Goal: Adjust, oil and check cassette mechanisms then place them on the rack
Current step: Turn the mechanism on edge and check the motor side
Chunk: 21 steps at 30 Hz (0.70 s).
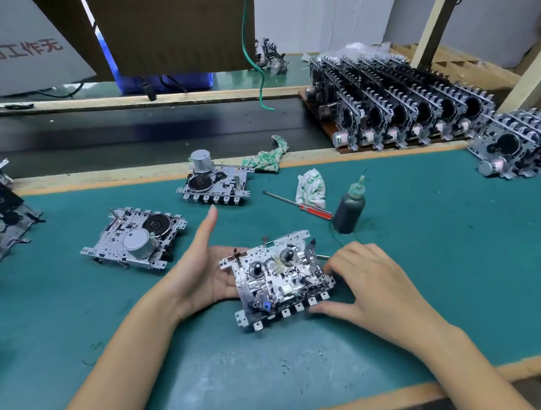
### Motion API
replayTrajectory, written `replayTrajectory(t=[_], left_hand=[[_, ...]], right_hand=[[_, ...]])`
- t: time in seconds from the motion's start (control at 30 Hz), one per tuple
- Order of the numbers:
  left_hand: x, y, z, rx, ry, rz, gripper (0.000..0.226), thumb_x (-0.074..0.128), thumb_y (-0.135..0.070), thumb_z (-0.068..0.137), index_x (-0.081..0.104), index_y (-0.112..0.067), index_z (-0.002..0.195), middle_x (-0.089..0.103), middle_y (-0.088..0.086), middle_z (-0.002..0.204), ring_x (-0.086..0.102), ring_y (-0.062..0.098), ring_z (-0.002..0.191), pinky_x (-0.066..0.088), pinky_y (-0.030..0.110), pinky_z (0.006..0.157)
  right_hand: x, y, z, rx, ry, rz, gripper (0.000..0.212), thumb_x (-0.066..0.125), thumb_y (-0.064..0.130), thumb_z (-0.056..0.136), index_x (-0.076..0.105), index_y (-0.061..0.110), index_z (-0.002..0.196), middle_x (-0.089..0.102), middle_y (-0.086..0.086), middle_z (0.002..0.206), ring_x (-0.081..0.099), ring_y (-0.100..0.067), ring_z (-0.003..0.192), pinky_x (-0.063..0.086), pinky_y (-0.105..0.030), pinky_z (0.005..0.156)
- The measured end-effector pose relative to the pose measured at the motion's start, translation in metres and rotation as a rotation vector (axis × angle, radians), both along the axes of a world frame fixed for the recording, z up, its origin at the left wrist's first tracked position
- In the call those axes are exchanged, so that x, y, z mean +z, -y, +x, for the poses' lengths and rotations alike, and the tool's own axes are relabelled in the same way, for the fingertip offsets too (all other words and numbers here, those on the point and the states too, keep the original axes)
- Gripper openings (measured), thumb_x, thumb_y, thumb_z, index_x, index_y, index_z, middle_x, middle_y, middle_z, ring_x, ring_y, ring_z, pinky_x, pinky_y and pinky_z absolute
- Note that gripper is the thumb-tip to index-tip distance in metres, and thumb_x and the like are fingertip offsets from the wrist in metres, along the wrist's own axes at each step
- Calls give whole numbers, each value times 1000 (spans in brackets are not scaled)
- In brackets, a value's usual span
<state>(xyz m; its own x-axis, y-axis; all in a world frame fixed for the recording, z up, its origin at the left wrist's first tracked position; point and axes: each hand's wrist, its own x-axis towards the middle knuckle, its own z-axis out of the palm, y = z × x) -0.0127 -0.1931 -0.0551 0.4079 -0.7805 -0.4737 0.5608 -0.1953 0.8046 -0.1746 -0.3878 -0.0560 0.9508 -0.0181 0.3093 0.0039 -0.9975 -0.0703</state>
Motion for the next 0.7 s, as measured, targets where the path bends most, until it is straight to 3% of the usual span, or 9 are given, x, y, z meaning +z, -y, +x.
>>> replayTrajectory(t=[0.03,0.1,0.13,0.2,0.27,0.33,0.47,0.57,0.7], left_hand=[[2,-1,-4,82,125,43,96,39,-79,64,67,1,109,72,19,95,71,30,82,59,34,66],[6,-6,-14,259,684,326,85,38,-88,63,66,-15,96,72,0,67,68,19,64,52,30,58],[6,-12,-22,283,983,476,81,31,-94,61,62,-23,85,67,-5,59,63,13,60,46,28,56],[3,-24,-41,179,1290,671,80,18,-99,55,53,-28,70,59,-8,54,56,7,58,40,28,55],[-4,-30,-61,75,1382,693,75,23,-98,54,46,-28,65,57,-7,55,56,10,58,41,30,53],[-13,-27,-74,9,1572,628,64,45,-90,55,40,-28,66,57,-5,56,60,16,55,39,28,49],[-15,-18,-82,118,1686,531,64,78,-69,45,33,-29,67,52,-2,43,54,20,37,36,21,37],[-17,-15,-79,183,1701,527,57,77,-72,48,43,-28,55,50,-1,38,52,21,34,31,18,38],[-18,-15,-74,253,1690,595,54,48,-72,60,55,-19,49,51,3,37,53,26,35,31,21,38]], right_hand=[[-4,-1,-2,-18,14,21,53,50,69,72,60,17,78,57,6,73,56,-19,70,32,-28,69],[-11,-2,-4,-29,24,44,53,46,70,73,56,18,77,53,7,73,52,-18,68,31,-29,66],[-14,-2,-5,-27,15,51,53,46,70,74,55,18,77,51,7,74,50,-18,68,31,-29,65],[-17,-1,-5,-14,5,76,53,47,71,74,53,18,77,49,7,76,48,-17,69,31,-27,65],[-17,-1,-5,-2,7,125,53,48,70,75,53,17,77,47,8,75,45,-15,68,29,-25,62],[-17,-2,-4,8,18,168,53,49,68,76,52,15,76,44,8,72,42,-13,63,28,-25,57],[-16,-4,-1,-3,59,262,50,50,62,77,54,12,76,37,11,69,32,-10,58,23,-23,51],[-18,-8,0,-1,85,279,47,51,58,78,53,12,74,35,11,69,30,-9,57,23,-24,51],[-20,-14,-1,26,131,301,45,57,56,74,53,12,70,33,12,66,29,-6,56,26,-22,51]])
